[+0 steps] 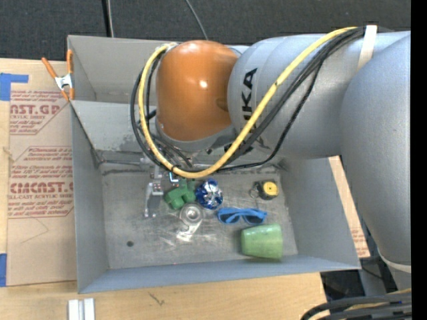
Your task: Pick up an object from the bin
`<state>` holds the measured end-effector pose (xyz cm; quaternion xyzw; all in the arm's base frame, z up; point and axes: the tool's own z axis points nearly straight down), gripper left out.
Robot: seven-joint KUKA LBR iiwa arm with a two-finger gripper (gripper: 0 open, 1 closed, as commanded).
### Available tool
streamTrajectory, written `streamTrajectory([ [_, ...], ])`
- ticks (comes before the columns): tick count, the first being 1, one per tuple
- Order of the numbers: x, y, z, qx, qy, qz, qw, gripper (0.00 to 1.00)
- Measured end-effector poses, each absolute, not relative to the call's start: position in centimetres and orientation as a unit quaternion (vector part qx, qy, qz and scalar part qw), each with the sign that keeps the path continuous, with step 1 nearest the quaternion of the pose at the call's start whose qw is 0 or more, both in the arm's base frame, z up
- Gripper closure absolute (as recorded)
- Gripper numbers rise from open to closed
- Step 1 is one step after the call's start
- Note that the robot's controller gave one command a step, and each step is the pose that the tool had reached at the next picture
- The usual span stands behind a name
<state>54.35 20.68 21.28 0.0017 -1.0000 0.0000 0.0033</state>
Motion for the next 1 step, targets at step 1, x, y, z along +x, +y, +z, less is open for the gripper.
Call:
streamTrajectory([
  [1, 53.97, 16.16, 7.43, 0.174, -0.985, -0.001, -0.003, 0.0],
])
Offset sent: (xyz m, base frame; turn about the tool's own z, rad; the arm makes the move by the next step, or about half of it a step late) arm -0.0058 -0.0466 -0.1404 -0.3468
